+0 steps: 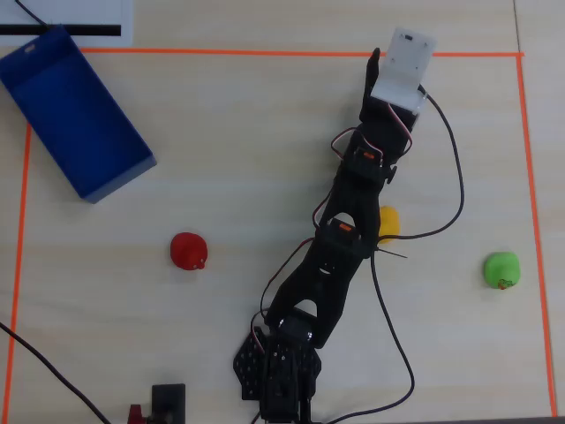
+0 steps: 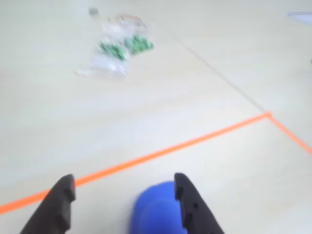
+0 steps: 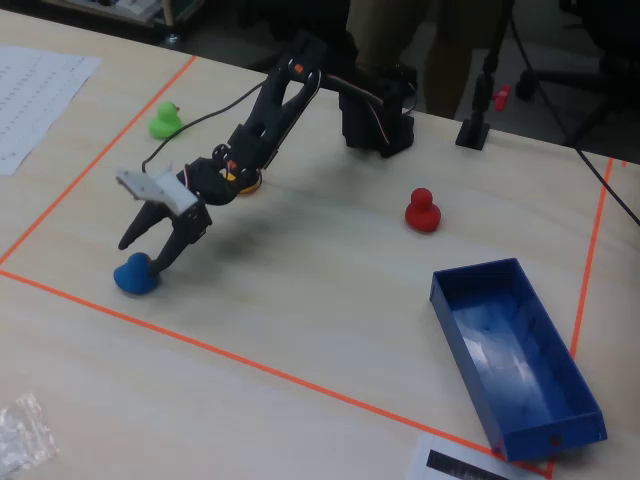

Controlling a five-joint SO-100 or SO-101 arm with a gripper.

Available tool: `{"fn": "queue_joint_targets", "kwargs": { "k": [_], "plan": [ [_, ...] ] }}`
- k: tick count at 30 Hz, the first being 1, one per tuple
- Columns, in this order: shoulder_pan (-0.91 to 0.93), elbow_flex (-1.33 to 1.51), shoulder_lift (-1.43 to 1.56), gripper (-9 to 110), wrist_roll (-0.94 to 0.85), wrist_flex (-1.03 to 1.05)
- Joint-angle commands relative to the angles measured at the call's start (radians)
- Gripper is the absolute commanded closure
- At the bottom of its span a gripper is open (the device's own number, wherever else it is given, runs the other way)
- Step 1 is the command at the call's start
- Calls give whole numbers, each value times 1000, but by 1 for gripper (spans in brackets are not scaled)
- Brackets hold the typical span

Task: Grasp blue duck and put it into box.

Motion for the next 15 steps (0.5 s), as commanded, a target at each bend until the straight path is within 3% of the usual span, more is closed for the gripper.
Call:
{"fn": "queue_joint_targets", "kwargs": {
  "k": [1, 6, 9, 12, 15],
  "plan": [
    [34, -202, -75, 74, 11, 66],
    [51, -347, -193, 77, 29, 141],
    [51, -413, -229, 99, 43, 221],
    [48, -440, -210, 102, 103, 316],
    [37, -604, -103, 101, 353, 746]
  ]
}}
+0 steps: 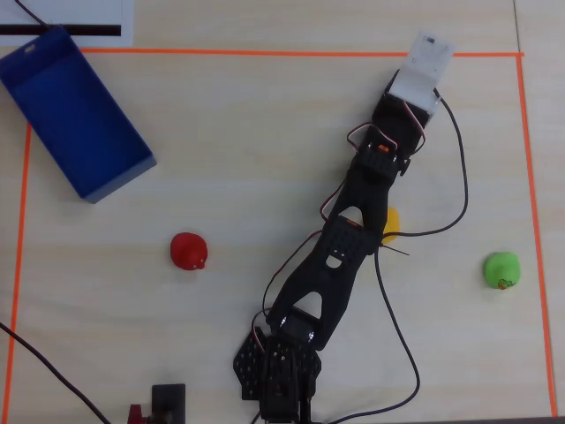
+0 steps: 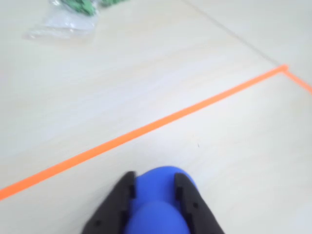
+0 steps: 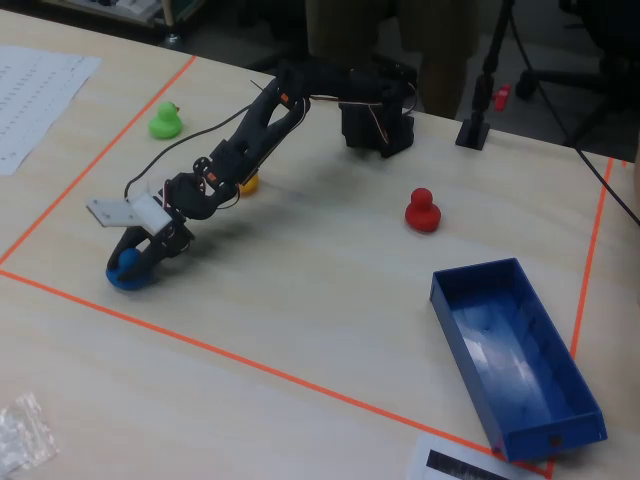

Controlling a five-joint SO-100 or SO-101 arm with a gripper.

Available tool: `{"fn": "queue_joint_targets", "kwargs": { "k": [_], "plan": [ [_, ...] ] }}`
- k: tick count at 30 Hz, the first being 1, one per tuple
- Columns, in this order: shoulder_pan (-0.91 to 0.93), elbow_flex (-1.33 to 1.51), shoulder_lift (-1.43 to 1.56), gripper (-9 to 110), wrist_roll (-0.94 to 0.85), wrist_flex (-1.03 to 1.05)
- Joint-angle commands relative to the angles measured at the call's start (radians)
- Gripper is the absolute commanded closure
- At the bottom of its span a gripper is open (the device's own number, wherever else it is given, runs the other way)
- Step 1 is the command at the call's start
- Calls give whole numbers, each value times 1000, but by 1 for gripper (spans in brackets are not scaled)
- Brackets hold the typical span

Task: Grasp blue duck and put it into box.

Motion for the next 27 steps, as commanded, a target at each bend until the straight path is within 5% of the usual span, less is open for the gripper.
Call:
{"fn": "queue_joint_targets", "kwargs": {
  "k": [1, 5, 11, 20, 27],
  "plan": [
    [-18, -290, 173, 101, 325, 581],
    [-137, -462, 324, 101, 515, 1063],
    [-442, -428, 563, 101, 704, 1470],
    [-1039, -322, 670, 101, 1000, 1621],
    [-1218, -574, 466, 101, 1080, 1588]
  ]
}}
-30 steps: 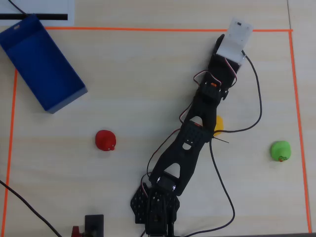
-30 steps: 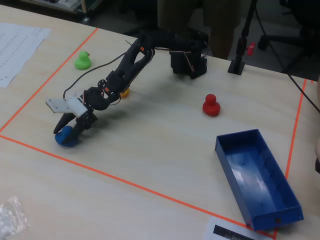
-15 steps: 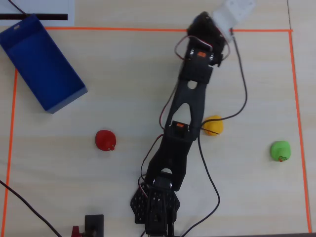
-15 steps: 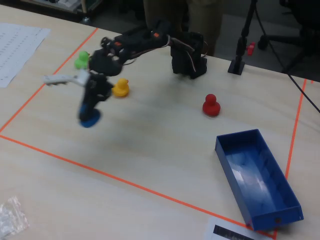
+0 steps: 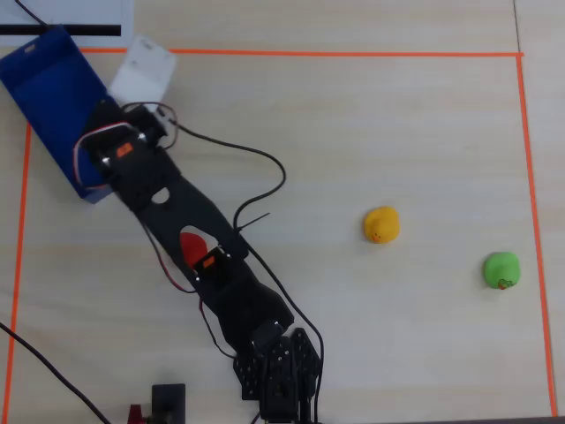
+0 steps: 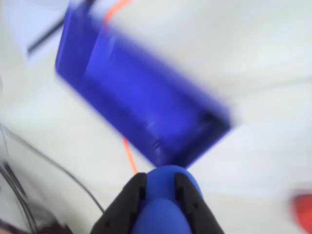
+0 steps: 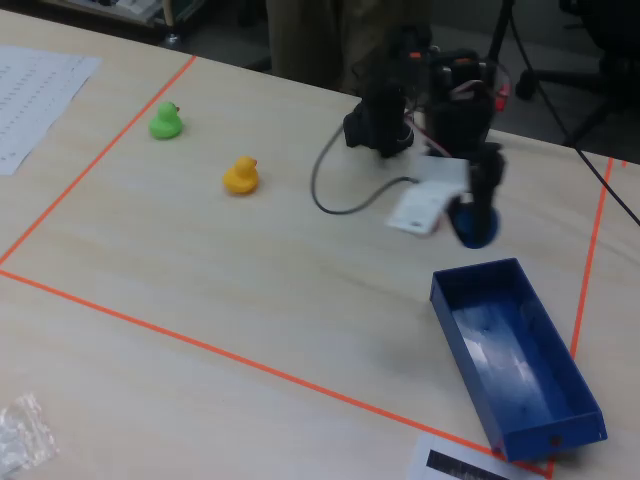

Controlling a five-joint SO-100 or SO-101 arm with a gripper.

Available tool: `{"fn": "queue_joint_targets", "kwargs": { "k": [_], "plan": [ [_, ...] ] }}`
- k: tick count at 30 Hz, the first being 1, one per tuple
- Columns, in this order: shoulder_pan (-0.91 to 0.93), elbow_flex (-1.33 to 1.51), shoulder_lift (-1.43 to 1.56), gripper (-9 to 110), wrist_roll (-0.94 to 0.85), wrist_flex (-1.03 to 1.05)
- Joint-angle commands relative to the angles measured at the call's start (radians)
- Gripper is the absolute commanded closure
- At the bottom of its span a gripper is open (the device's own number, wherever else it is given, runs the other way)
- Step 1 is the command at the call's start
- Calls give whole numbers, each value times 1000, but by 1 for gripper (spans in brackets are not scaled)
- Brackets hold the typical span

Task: Grasp blue duck and put it into box.

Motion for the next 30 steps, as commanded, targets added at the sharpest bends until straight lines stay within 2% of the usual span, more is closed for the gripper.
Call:
{"fn": "queue_joint_targets", "kwargs": {
  "k": [1, 6, 9, 13, 17, 19, 21, 23, 30],
  "plan": [
    [-57, -143, -52, 101, 17, -57],
    [-87, -146, -107, 101, -15, -249],
    [-71, -152, -158, 94, -51, -345],
    [-77, -152, -232, 75, -97, -337],
    [-41, -152, -259, 72, -132, -337],
    [-18, -112, -215, 76, -158, -304],
    [5, 48, -80, 90, -189, -295],
    [37, 357, 143, 101, -222, -393],
    [193, 1342, 884, 101, -391, -785]
  ]
}}
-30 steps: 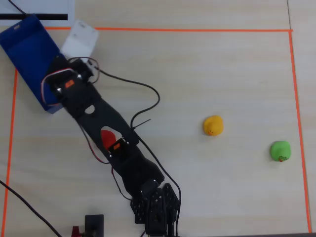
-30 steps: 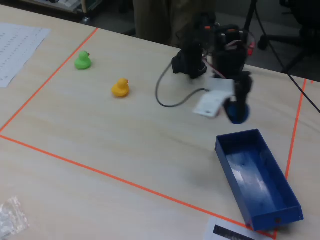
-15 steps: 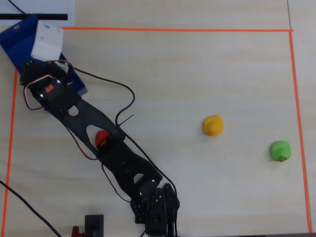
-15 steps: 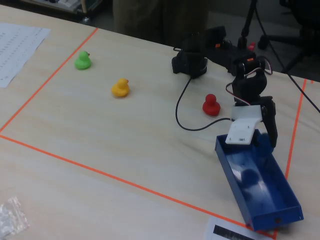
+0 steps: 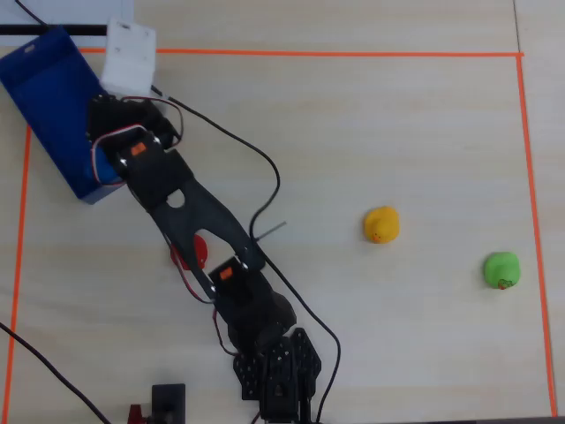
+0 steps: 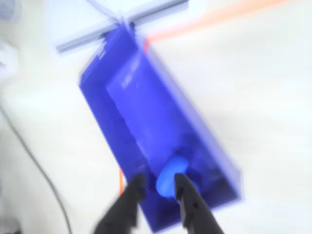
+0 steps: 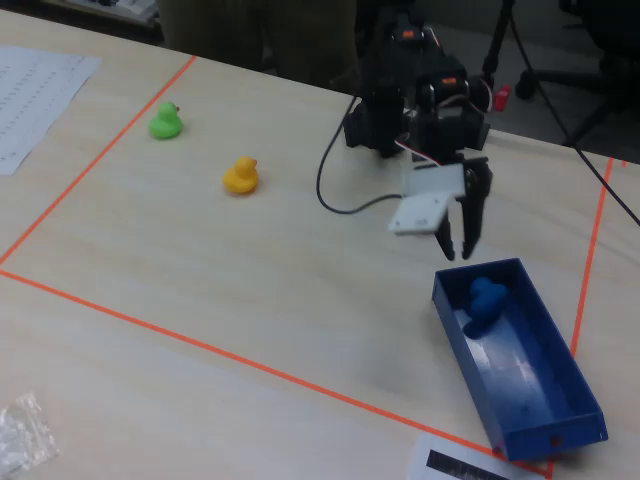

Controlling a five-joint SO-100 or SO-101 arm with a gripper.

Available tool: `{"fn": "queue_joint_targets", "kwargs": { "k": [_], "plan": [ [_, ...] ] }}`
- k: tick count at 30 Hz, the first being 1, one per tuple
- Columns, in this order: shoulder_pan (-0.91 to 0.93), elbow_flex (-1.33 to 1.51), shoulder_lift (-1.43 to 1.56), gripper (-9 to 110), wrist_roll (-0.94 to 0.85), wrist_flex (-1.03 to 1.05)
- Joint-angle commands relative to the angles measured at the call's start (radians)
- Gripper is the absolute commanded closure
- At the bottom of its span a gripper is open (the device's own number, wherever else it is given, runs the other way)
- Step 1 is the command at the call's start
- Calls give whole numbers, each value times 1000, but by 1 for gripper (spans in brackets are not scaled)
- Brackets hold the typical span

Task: Grasp blue duck and put it into box.

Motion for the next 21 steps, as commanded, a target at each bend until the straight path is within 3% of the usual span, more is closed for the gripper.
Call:
{"fn": "queue_joint_targets", "kwargs": {
  "k": [1, 7, 10, 14, 21],
  "plan": [
    [94, 799, 620, 101, -129, -259],
    [262, 1465, 1201, 101, -337, -436],
    [330, 1661, 1417, 101, -390, -417],
    [371, 1822, 1660, 101, -434, -285],
    [431, 1896, 1890, 101, -545, 129]
  ]
}}
